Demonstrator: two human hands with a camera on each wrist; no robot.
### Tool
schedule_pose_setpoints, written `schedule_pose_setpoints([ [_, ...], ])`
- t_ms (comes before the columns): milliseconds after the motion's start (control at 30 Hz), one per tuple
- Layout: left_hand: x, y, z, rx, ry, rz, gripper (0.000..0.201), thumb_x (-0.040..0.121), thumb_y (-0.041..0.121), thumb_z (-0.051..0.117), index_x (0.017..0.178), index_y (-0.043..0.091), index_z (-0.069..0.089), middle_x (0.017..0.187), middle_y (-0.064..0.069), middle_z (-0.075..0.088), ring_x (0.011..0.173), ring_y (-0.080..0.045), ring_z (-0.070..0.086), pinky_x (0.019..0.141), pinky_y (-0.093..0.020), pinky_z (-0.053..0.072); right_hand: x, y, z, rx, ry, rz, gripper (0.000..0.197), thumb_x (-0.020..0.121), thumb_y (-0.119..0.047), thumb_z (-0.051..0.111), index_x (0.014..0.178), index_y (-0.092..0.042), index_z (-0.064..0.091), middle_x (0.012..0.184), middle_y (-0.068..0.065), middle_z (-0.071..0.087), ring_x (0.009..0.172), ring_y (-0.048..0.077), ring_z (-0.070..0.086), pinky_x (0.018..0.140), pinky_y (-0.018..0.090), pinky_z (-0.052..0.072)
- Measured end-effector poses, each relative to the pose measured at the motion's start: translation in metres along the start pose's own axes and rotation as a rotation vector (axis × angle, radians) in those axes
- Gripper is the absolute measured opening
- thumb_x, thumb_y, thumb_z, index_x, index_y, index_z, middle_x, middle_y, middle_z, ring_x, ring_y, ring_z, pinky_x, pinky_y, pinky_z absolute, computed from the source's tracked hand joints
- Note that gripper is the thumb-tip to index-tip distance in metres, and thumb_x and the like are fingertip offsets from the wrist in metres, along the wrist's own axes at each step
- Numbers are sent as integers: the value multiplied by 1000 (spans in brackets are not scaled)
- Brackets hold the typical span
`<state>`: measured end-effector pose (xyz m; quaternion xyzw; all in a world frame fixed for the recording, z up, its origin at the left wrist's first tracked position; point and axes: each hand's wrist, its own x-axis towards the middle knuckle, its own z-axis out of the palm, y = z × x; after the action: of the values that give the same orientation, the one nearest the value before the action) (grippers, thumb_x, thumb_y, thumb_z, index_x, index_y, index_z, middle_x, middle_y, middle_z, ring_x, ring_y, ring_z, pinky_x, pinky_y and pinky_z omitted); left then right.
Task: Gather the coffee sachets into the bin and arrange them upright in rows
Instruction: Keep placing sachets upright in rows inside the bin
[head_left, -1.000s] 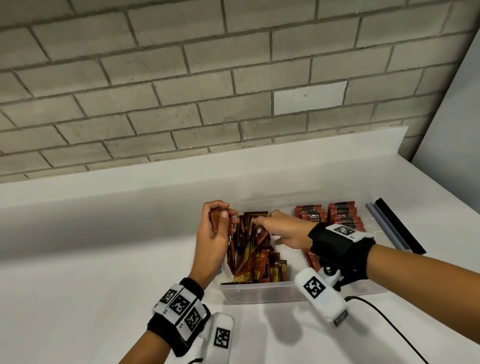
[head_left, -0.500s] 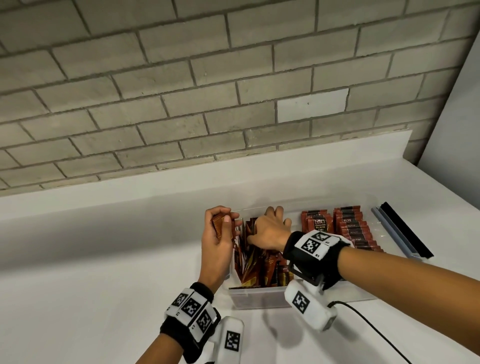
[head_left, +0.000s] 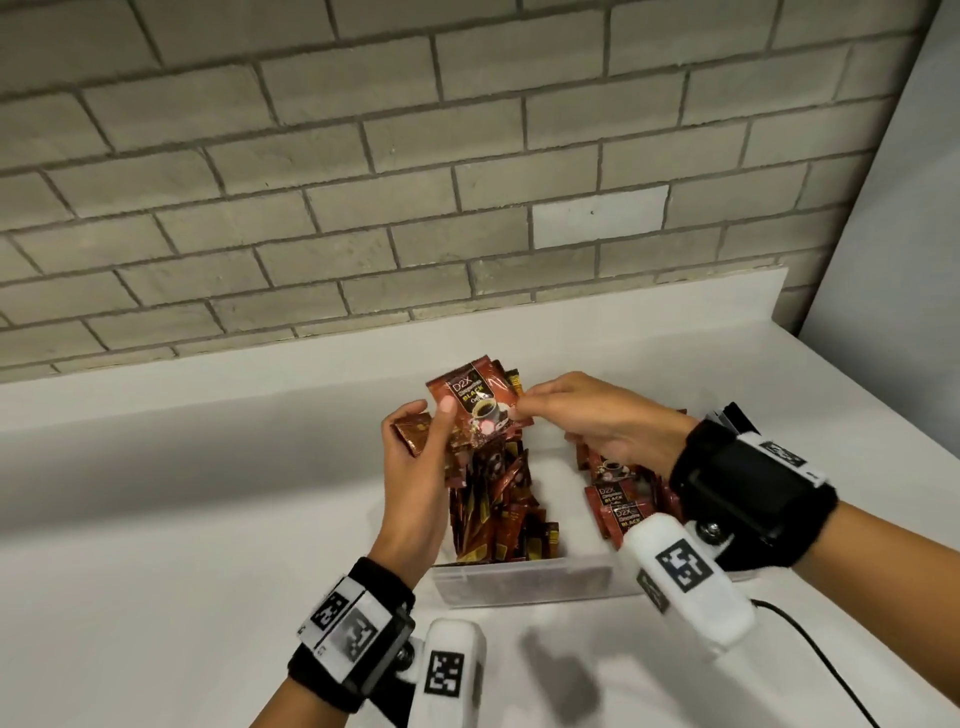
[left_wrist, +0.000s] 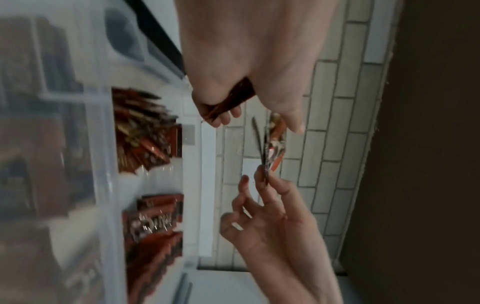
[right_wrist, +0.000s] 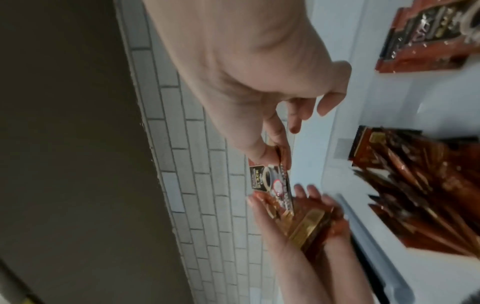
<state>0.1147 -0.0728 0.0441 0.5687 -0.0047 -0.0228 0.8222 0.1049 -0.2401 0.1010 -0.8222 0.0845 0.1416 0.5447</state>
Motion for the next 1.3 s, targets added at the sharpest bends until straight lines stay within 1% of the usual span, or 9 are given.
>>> schedule_pose_setpoints([
  [200,-14,7,23,-465,-253,-230,57,79,9,57,134,24,53,128,-18,61,108,-27,61,88,-36,51,-25,8,2,-8,-142,-9,20,97,-27,51,96,-17,68,119,-8,59,92,1,47,71,21,33],
  [300,-22,4,26,-466,-343,-303,50,79,3,55,127,18,60,131,-23,57,124,-36,52,109,-47,37,-35,18,-5,-130,-103,-135,31,97,-29,51,69,-23,62,72,-24,62,68,-5,46,66,18,34],
  [400,-30,1,30,-416,-375,-389,49,82,5,55,131,2,51,128,-27,57,121,-41,54,97,-57,46,-44,28,-12,-585,19,-221,28,90,-44,58,67,-27,60,96,-12,52,103,7,38,94,31,36],
  [500,-37,-5,34,-382,-395,-446,55,81,8,53,134,0,43,126,-29,58,116,-43,57,84,-56,54,-60,31,-18,-753,229,-342,38,80,-50,67,97,-25,45,115,-5,28,112,8,24,101,31,35],
  [600,-45,-11,42,-318,-413,-481,57,79,6,56,134,2,43,121,-28,58,110,-40,56,77,-50,55,-80,34,-22,-582,24,-456,90,73,-49,76,138,-45,14,143,-17,8,134,9,15,116,36,23],
  [700,-55,-16,56,-291,-485,-497,43,87,3,52,130,7,46,112,-25,65,106,-36,64,81,-49,56,-83,43,-16,-812,-98,-517,107,71,-49,77,136,-67,-5,154,-18,-11,143,10,-4,116,43,11],
  [933,-60,-18,58,-362,-641,-534,37,64,20,79,100,12,72,99,-13,68,93,-25,67,81,-37,37,-84,67,-26,-683,32,-547,97,67,-54,78,141,-56,15,142,-13,20,136,6,20,113,36,33],
  [1133,-60,-20,58,-398,-650,-500,47,63,12,86,104,2,68,105,-22,67,99,-33,67,84,-43,55,-94,74,-29,-670,86,-535,93,60,-77,59,135,-66,6,152,-15,8,142,6,9,115,32,27],
  [1300,-60,-18,56,-278,-585,-433,42,74,-4,65,115,6,61,103,-17,69,95,-28,68,73,-37,57,-98,82,-34,-567,112,-518,100,58,-74,66,140,-59,10,130,-23,22,121,-15,27,98,6,30],
])
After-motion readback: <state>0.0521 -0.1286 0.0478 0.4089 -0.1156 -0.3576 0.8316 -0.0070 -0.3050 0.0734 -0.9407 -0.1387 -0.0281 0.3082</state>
